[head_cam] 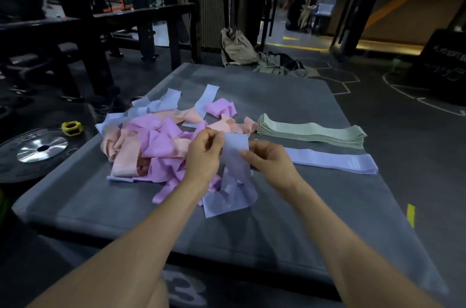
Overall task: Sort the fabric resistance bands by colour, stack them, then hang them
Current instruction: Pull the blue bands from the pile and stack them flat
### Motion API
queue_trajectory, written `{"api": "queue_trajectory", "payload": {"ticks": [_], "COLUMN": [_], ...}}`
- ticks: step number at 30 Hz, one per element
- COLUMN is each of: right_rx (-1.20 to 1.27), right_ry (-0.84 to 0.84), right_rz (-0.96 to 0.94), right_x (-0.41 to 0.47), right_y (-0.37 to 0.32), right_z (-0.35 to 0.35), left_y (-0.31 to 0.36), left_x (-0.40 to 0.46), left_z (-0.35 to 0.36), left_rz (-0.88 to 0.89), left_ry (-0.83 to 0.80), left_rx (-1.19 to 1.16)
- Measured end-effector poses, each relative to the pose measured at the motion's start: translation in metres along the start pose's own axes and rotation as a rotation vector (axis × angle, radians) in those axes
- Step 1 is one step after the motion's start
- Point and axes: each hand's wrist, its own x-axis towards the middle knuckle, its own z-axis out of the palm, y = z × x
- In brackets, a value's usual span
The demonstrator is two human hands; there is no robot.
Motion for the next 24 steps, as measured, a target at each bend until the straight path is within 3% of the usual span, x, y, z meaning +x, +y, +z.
{"api": "queue_trajectory", "payload": {"ticks": [3,7,10,15,21,24], "right_rx": [-0.07,0.039,0.055,-0.025,-0.196,-0.5], "right_ry": [0.128,0.217,0.121,-0.034,0.151,0.296], "right_rz": [-0.006,0.027,-0.005,-0.063,-0.001,0.089], "right_x": [0.008,0.012,0.007,-0.001,0.003,0.004], "right_y": [0.001,-0.003,-0.01,-0.016,-0.003,0.006], "right_z": [0.0,-0.002,0.0,0.0,-0.006,-0.008], "left_y": [0.001,0.006,0.011,0.01,0.008,0.005], "left_x": [-0.006,-0.015,-0.021,-0.018,-0.022,-0.022], "left_z": [0.004,0.009,0.013,0.006,0.002,0.003], "left_rz": [0.07,0.16,0.184,0.153,0.058,0.085], "left_ry": [0.024,-0.022,-0.148,-0.174,-0.393,-0.438], "left_rx": [0.08,0.205,0.234,0.234,0.253,0.391]}}
